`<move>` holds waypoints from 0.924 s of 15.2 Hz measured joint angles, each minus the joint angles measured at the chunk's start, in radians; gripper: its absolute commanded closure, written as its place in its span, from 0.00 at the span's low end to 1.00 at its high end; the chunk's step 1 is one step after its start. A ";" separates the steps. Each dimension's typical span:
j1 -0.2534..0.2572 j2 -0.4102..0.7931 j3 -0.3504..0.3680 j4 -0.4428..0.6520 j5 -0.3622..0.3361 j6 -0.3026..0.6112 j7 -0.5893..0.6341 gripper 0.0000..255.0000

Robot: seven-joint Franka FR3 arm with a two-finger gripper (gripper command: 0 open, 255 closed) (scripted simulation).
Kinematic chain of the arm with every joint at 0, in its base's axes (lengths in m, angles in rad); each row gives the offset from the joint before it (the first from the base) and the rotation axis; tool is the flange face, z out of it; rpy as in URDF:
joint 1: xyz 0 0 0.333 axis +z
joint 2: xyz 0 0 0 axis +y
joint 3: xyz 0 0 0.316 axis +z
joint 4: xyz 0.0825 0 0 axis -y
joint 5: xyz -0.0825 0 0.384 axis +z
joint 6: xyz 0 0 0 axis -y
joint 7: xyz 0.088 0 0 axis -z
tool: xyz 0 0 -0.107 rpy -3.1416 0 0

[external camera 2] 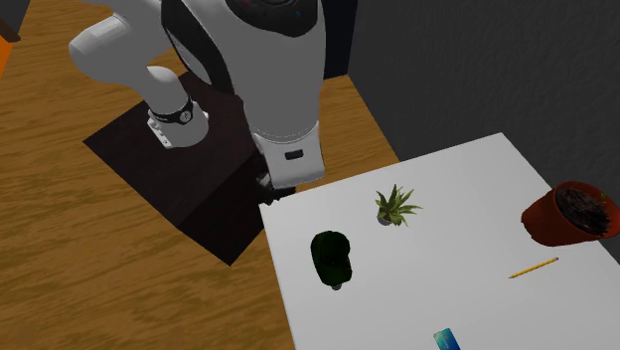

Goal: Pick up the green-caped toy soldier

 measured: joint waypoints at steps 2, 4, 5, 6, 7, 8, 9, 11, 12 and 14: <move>-0.001 0.082 -0.001 0.062 0.006 0.008 -0.017 0.00; -0.005 0.167 -0.003 0.131 0.011 0.011 -0.036 0.00; -0.008 0.211 -0.003 0.172 0.014 0.008 -0.045 0.00; -0.005 0.246 0.001 0.202 0.016 0.008 -0.045 0.00; -0.011 0.298 0.000 0.252 0.019 0.003 -0.058 0.00; -0.012 0.340 0.002 0.290 0.021 0.000 -0.063 0.00; -0.015 0.384 0.003 0.338 0.023 -0.009 -0.071 0.00; -0.019 0.470 0.007 0.422 0.026 -0.019 -0.080 0.00; -0.021 0.516 0.009 0.472 0.027 -0.029 -0.085 0.00; -0.027 0.618 0.013 0.597 0.029 -0.063 -0.093 0.00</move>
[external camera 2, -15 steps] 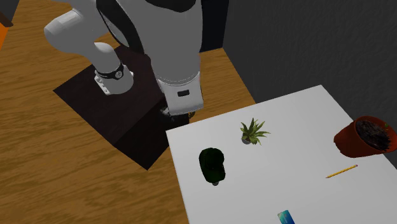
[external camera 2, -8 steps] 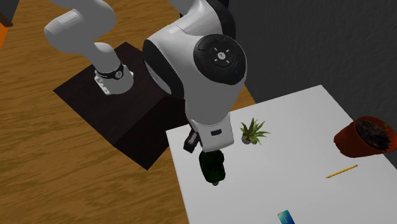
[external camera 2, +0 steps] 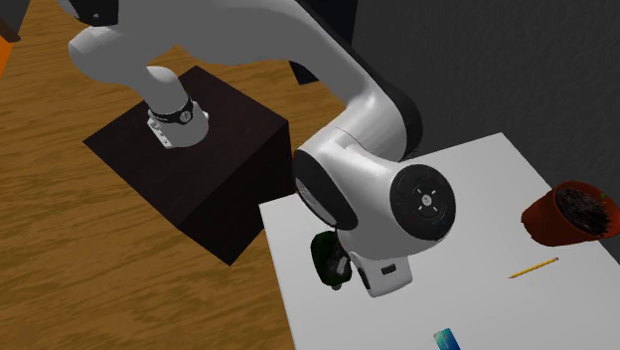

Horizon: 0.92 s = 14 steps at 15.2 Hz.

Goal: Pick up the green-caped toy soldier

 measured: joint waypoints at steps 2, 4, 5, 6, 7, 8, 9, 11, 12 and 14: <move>-0.002 0.036 0.002 0.029 0.000 0.001 -0.004 0.00; -0.001 0.057 0.003 0.039 0.001 0.011 -0.003 0.00; 0.000 0.060 0.004 0.031 0.002 0.022 -0.003 0.00; -0.001 0.066 0.004 0.026 0.002 0.033 -0.005 0.00; -0.001 0.074 0.004 0.025 0.003 0.041 -0.006 0.00; -0.001 0.083 0.005 0.023 0.004 0.053 -0.006 0.00; -0.001 0.088 0.005 0.021 0.004 0.060 -0.006 0.00; -0.002 0.093 0.005 0.023 0.004 0.064 -0.007 1.00; -0.002 0.093 0.005 0.023 0.004 0.064 -0.007 1.00; -0.002 0.094 0.005 0.025 0.004 0.064 -0.006 1.00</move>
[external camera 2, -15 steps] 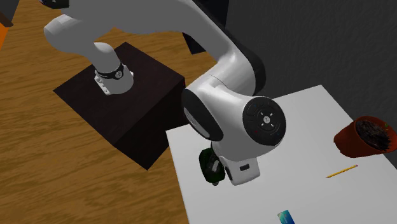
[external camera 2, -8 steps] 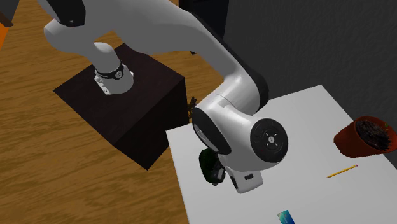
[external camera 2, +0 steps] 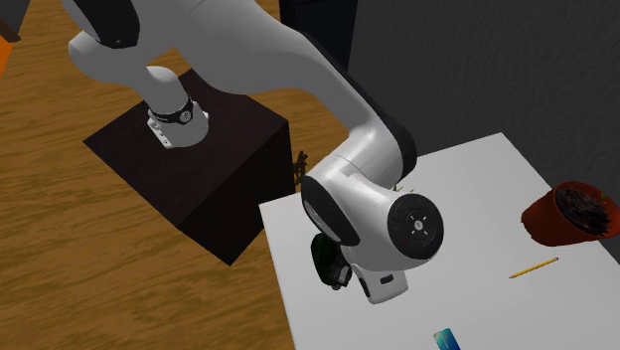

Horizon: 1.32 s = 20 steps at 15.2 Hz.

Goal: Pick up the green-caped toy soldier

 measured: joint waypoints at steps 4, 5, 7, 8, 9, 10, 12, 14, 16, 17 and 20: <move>0.000 0.000 0.000 0.000 0.000 0.000 0.000 1.00; 0.000 0.000 0.000 0.000 0.000 0.000 0.000 1.00; -0.001 -0.003 0.000 -0.001 0.000 -0.004 -0.001 1.00; -0.001 -0.006 -0.001 0.003 -0.001 -0.012 -0.001 1.00; 0.000 -0.013 -0.001 0.004 -0.001 -0.020 0.001 1.00; 0.000 -0.020 -0.001 0.004 -0.002 -0.027 0.001 1.00; 0.000 -0.030 -0.002 0.011 -0.003 -0.044 0.002 1.00; -0.001 -0.040 -0.003 0.023 -0.004 -0.066 0.002 1.00; -0.001 -0.049 -0.003 0.039 -0.005 -0.091 0.002 1.00; -0.001 -0.058 -0.004 0.038 -0.005 -0.099 0.003 1.00; -0.001 -0.068 -0.004 0.063 -0.007 -0.133 0.005 1.00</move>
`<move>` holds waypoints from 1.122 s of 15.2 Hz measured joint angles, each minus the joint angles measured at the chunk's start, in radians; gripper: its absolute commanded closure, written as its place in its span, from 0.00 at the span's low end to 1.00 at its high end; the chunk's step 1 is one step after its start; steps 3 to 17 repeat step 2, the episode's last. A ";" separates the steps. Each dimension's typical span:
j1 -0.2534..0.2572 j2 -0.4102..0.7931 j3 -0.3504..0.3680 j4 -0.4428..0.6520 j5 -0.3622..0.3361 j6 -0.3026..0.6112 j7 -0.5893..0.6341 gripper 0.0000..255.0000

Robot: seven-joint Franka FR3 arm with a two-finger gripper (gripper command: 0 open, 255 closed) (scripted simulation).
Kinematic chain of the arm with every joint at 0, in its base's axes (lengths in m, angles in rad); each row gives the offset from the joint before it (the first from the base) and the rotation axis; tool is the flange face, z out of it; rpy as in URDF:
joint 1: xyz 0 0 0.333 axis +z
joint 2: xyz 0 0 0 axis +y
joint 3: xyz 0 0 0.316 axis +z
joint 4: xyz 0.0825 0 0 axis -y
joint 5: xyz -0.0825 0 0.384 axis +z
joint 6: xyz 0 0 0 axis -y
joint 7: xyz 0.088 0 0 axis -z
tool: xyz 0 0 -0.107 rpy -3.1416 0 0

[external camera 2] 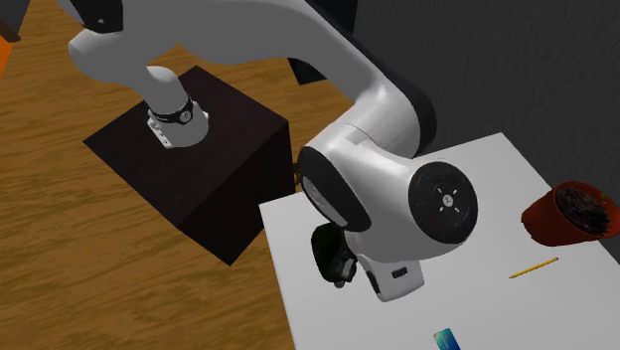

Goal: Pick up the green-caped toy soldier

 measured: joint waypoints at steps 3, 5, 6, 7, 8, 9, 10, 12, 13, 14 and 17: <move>0.001 -0.010 0.000 0.003 -0.001 -0.013 0.002 1.00; 0.001 -0.010 0.000 0.003 -0.001 -0.013 0.002 1.00; 0.001 -0.010 0.000 0.003 -0.001 -0.013 0.002 1.00; 0.001 -0.010 0.000 0.003 -0.001 -0.013 0.002 1.00; 0.001 -0.010 0.000 0.003 -0.001 -0.013 0.002 1.00; 0.001 -0.010 0.000 0.003 -0.001 -0.013 0.002 1.00; 0.001 -0.010 0.000 0.003 -0.001 -0.013 0.002 1.00; 0.001 -0.010 0.000 0.003 -0.001 -0.013 0.002 1.00; 0.001 -0.010 0.000 0.003 -0.001 -0.013 0.002 1.00; 0.001 -0.010 0.000 0.003 -0.001 -0.013 0.002 1.00; 0.001 -0.010 0.000 0.003 -0.001 -0.013 0.002 1.00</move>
